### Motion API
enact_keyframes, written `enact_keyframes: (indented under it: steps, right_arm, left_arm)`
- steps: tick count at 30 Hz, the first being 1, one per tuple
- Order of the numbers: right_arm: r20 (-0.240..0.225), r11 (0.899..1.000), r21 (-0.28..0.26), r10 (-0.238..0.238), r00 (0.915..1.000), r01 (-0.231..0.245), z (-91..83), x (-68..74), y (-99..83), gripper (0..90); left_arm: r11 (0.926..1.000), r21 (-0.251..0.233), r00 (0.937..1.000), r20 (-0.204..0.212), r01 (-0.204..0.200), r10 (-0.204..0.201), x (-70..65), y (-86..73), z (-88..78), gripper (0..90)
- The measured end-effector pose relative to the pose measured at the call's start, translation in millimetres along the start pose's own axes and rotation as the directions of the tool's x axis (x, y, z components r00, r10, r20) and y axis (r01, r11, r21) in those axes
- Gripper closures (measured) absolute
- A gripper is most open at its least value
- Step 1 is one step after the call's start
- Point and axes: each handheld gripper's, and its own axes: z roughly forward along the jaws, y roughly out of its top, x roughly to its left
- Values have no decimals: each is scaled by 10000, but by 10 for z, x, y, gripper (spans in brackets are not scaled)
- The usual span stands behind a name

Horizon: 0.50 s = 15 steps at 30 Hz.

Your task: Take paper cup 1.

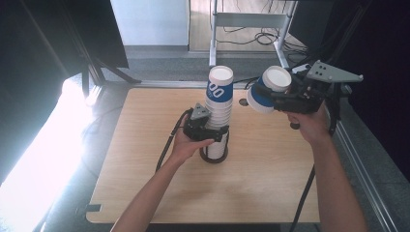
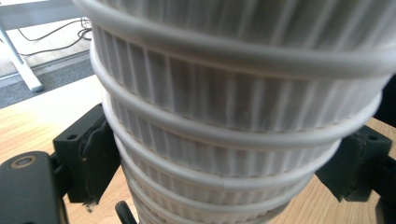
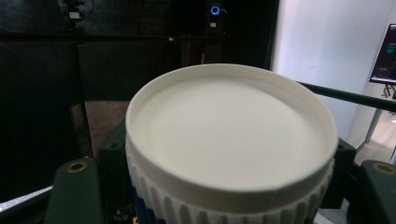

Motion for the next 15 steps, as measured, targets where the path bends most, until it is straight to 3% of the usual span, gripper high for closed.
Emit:
enact_keyframes:
  steps: [15]
  right_arm:
    - [-191,9993,331,173,9997,-166,-142,68,-442,272]
  left_arm:
    - [9992,-379,9999,-137,-80,75,-13,2,-95,82]
